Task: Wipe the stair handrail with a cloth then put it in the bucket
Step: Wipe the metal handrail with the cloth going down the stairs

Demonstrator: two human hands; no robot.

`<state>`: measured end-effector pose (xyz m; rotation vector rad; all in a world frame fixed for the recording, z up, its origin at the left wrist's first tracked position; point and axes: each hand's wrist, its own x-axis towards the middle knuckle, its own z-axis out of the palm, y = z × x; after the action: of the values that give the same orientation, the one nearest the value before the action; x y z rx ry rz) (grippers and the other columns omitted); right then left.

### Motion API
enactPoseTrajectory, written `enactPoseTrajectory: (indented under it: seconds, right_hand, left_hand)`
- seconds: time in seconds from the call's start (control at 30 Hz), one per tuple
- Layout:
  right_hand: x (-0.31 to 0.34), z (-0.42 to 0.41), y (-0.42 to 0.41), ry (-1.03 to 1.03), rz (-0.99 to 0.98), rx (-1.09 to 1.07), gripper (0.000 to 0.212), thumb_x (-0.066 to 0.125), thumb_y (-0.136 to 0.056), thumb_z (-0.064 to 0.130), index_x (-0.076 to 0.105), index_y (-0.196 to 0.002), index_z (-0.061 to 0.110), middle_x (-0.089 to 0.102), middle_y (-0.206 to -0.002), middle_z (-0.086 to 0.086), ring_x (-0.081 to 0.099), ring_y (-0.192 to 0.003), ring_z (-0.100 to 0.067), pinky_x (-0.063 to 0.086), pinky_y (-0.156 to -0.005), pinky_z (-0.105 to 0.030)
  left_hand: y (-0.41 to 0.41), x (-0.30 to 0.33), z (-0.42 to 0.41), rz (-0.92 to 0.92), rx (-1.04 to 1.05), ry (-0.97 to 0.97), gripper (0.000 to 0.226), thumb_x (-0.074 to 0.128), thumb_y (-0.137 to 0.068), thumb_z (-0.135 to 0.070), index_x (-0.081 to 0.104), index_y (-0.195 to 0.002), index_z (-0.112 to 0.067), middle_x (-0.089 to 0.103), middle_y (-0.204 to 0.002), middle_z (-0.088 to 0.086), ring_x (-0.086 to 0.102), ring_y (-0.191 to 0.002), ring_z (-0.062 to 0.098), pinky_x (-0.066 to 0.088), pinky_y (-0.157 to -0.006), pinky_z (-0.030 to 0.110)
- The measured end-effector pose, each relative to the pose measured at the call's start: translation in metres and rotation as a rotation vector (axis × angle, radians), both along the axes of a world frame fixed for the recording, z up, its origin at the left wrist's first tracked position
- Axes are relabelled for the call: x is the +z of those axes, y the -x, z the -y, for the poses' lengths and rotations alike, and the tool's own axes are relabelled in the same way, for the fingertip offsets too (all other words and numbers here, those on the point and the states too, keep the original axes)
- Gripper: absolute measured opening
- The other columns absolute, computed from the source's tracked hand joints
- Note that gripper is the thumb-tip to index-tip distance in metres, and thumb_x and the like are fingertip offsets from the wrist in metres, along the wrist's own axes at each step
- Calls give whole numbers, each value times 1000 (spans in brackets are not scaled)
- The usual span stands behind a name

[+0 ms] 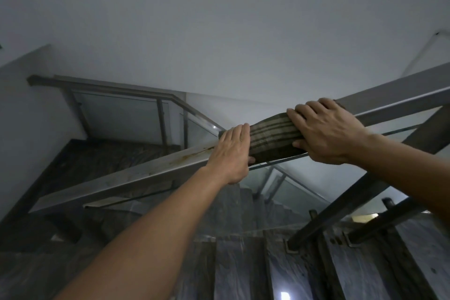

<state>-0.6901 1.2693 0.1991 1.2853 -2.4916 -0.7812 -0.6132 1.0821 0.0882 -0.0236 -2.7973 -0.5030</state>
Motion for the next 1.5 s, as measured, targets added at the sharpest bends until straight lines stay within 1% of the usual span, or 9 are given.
enactPoseTrajectory:
  seconds: [0.13,0.27,0.43,0.6,0.8,1.0,1.2,1.4,1.5]
  right_hand:
    - [-19,28,-12,14,1,2,68,30,-88,59,34,-136,10,54,-128,-12,53,-113,-30,39,-102,-49]
    - [-37,50,-19,11,3,-3,69,31,-87,58,34,-135,8,56,-124,-12,54,-108,-31,39,-100,-49]
    - [-48,66,-25,19,11,-5,70,32,-89,57,33,-137,7,55,-126,-14,53,-111,-32,38,-102,-50]
    - [-63,87,-33,25,25,-3,69,34,-88,56,36,-134,5,56,-122,-15,54,-108,-34,38,-101,-52]
    - [-77,109,-42,35,42,5,65,35,-88,55,38,-131,6,57,-118,-15,54,-105,-34,38,-100,-52]
    - [-86,124,-45,39,59,1,66,34,-88,57,39,-130,7,57,-120,-15,54,-108,-33,39,-101,-52]
    - [-102,145,-53,23,47,3,65,35,-87,58,40,-127,7,57,-116,-17,55,-104,-34,41,-99,-52]
    - [-118,173,-66,17,40,11,65,36,-87,57,41,-125,5,58,-115,-19,56,-102,-36,41,-96,-52]
    - [-128,191,-75,7,49,16,65,36,-87,56,42,-125,4,57,-116,-19,56,-103,-35,42,-96,-52]
  left_hand:
    - [-13,-18,26,20,10,-29,82,66,-84,-27,15,-145,-10,31,-148,9,29,-137,24,18,-117,35]
    - [-21,-32,48,40,30,-63,83,70,-80,-28,18,-143,-14,33,-147,6,31,-137,21,19,-116,35]
    - [-28,-42,63,38,40,-49,82,70,-80,-27,18,-143,-13,33,-147,8,31,-137,22,18,-116,34]
    - [-39,-53,81,78,52,-60,83,69,-81,-25,17,-144,-12,31,-148,8,29,-137,23,17,-116,34]
    - [-44,-65,103,130,71,-117,86,73,-78,-25,17,-144,-16,31,-148,6,29,-138,23,21,-116,37]
    - [-45,-73,118,194,71,-118,91,72,-79,-24,12,-147,-16,26,-151,8,26,-139,26,20,-116,39]
    - [-53,-91,139,160,89,-100,81,73,-77,-22,22,-139,-16,36,-141,9,35,-130,27,28,-112,39]
    - [-63,-113,166,147,99,-67,80,73,-76,-21,24,-139,-12,36,-141,11,35,-131,28,28,-114,40]
    - [-71,-124,184,148,95,-86,79,73,-75,-20,26,-137,-14,37,-140,11,36,-132,28,29,-114,41]
